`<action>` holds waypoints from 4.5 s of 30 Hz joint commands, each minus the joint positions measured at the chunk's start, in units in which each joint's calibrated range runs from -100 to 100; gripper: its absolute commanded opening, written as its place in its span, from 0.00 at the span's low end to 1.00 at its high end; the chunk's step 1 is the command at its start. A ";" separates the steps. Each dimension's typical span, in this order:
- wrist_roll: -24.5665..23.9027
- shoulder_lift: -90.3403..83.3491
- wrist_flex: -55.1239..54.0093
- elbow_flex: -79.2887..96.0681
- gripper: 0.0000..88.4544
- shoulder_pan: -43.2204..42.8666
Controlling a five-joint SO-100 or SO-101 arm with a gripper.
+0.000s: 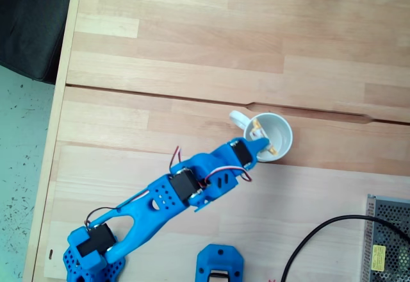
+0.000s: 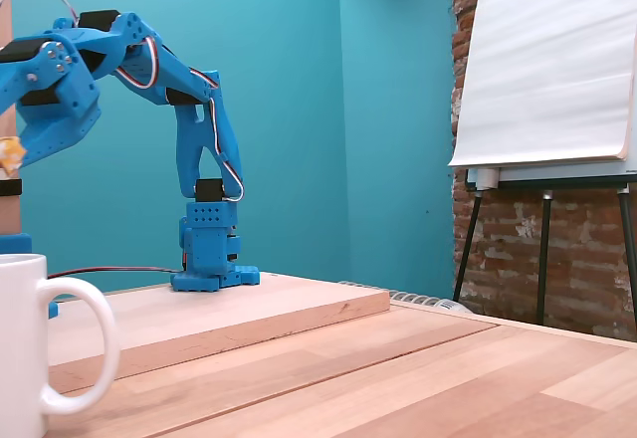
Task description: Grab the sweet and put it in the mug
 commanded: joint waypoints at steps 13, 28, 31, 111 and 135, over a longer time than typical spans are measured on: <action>-0.05 -0.73 -0.86 -3.33 0.04 -1.24; 0.05 3.49 -0.86 -2.80 0.04 2.39; 0.20 3.83 -0.86 -3.33 0.04 2.61; 0.34 -43.33 20.18 43.95 0.06 -2.48; 0.44 -70.35 -3.77 97.20 0.06 -6.40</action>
